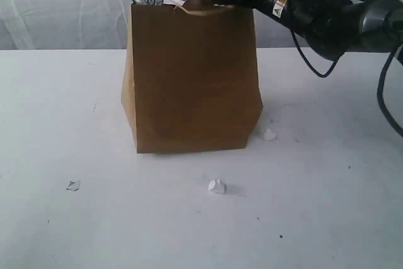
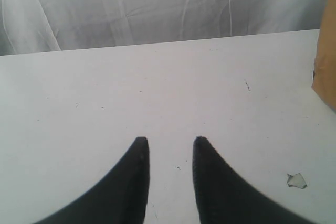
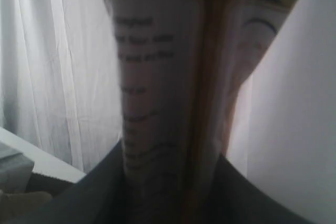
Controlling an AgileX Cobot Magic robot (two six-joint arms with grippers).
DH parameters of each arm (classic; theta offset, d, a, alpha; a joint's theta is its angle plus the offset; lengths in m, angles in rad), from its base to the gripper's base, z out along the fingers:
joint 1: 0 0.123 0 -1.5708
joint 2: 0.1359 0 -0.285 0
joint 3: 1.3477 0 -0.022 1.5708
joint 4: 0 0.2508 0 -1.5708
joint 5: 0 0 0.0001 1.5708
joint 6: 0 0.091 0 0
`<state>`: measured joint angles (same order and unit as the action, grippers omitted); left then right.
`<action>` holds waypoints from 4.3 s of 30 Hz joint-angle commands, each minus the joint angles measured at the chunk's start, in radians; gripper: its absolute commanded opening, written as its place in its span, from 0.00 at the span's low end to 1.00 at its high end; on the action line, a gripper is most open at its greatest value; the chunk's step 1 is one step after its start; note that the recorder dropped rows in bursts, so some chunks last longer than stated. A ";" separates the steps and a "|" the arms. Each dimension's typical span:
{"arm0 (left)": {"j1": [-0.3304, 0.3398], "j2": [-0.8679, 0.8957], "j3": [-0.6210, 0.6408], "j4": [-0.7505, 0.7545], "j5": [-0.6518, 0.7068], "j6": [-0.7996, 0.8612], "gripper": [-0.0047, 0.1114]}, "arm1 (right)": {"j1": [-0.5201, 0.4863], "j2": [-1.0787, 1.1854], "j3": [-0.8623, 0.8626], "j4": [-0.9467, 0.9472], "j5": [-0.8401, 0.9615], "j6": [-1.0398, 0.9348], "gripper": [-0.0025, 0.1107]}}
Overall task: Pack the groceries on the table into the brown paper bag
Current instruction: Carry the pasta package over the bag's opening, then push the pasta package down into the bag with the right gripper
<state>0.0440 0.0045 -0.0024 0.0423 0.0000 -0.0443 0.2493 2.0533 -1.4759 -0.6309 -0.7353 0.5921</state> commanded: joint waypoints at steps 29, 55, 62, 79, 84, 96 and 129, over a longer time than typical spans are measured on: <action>0.004 -0.005 0.002 -0.008 0.000 -0.004 0.34 | 0.006 -0.339 0.287 -0.042 0.031 -0.076 0.02; 0.004 -0.005 0.002 -0.008 0.000 -0.002 0.34 | 0.010 -0.516 0.491 -0.046 0.064 -0.121 0.02; 0.004 -0.005 0.002 -0.008 0.000 -0.002 0.34 | 0.025 -0.549 0.540 -0.046 0.092 -0.148 0.02; 0.004 -0.005 0.002 -0.008 0.000 -0.002 0.34 | 0.072 -0.596 0.552 -0.008 0.043 -0.249 0.02; 0.004 -0.005 0.002 -0.008 0.000 -0.002 0.34 | 0.079 -0.597 0.529 0.015 -0.040 -0.331 0.02; 0.004 -0.005 0.002 -0.008 0.000 -0.002 0.34 | 0.209 -0.681 0.535 -0.076 0.254 -0.247 0.02; 0.004 -0.005 0.002 -0.008 0.000 -0.002 0.34 | 0.389 -0.685 0.486 0.013 0.627 -0.124 0.38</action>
<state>0.0440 0.0045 -0.0024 0.0423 0.0000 -0.0443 0.6263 1.3728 -0.9803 -0.6301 -0.0895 0.4613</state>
